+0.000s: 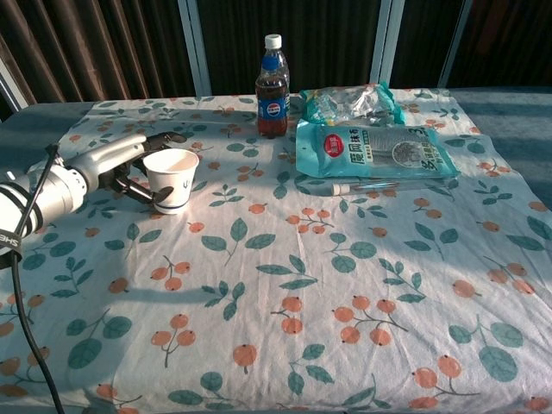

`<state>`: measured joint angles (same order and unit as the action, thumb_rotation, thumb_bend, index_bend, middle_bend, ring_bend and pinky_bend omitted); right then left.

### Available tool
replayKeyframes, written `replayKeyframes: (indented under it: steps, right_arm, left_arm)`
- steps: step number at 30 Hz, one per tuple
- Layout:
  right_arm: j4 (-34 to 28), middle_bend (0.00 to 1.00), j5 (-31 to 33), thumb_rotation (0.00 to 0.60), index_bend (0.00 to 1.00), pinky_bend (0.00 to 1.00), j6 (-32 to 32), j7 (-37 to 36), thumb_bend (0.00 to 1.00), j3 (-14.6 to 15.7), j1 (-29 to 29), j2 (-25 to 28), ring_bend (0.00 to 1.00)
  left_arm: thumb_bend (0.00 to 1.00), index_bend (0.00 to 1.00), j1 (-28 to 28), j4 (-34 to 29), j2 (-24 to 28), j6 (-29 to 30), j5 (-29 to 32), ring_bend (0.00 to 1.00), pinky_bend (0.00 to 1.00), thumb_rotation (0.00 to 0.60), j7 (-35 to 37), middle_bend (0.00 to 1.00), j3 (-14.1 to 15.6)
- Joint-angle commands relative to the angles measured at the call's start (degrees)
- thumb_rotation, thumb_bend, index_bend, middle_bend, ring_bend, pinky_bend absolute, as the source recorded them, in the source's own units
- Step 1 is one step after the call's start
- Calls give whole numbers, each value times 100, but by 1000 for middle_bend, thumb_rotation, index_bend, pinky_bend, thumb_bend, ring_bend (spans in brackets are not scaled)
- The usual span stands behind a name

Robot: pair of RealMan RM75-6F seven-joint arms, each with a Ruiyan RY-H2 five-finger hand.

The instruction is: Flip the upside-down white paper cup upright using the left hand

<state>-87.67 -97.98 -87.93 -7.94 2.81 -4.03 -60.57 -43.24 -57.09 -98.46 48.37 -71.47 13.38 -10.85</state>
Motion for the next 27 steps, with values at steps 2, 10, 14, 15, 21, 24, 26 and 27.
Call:
replayKeyframes:
  steps: [2, 10, 14, 15, 21, 24, 26, 27]
  right_arm:
    - [3, 0, -9, 600, 0, 183, -9, 1, 57, 5, 5, -4, 0]
    - [8, 0, -19, 600, 0, 183, -9, 11, 58, 13, 6, -7, 0]
    - [9, 0, -23, 600, 0, 183, -5, 17, 58, 14, 2, -8, 0]
    - [9, 0, -26, 600, 0, 183, -7, 18, 58, 15, 3, -8, 0]
    - [16, 0, -41, 600, 0, 183, -35, 5, 58, 21, 14, -7, 0]
    - [31, 0, -50, 600, 0, 183, -51, 0, 58, 22, 18, -16, 0]
    - [30, 0, -50, 600, 0, 183, -37, 3, 58, 25, 14, -12, 0]
    - [27, 0, -47, 600, 0, 183, -34, 5, 58, 25, 13, -11, 0]
  left_arm:
    - [432, 0, -14, -238, 189, -238, 391, 16, 208, 600, -573, 18, -68]
    - [430, 0, -11, -844, 596, -268, 1132, 0, 180, 600, -1869, 0, -133]
    - [429, 0, 2, -1145, 804, -107, 1280, 0, 177, 600, -2360, 0, -107]
    - [429, 0, 7, -1218, 857, -76, 1303, 0, 177, 600, -2457, 0, -94]
    - [423, 0, 2, -1546, 1321, 295, 1312, 0, 177, 600, -3729, 0, 218]
    - [419, 0, 46, -1573, 1495, 620, 1248, 0, 176, 600, -4335, 0, 356]
    - [416, 0, 110, -1659, 1656, 769, 1265, 0, 176, 600, -4582, 0, 410]
    - [415, 0, 142, -1733, 1750, 794, 1298, 0, 175, 600, -4657, 0, 432]
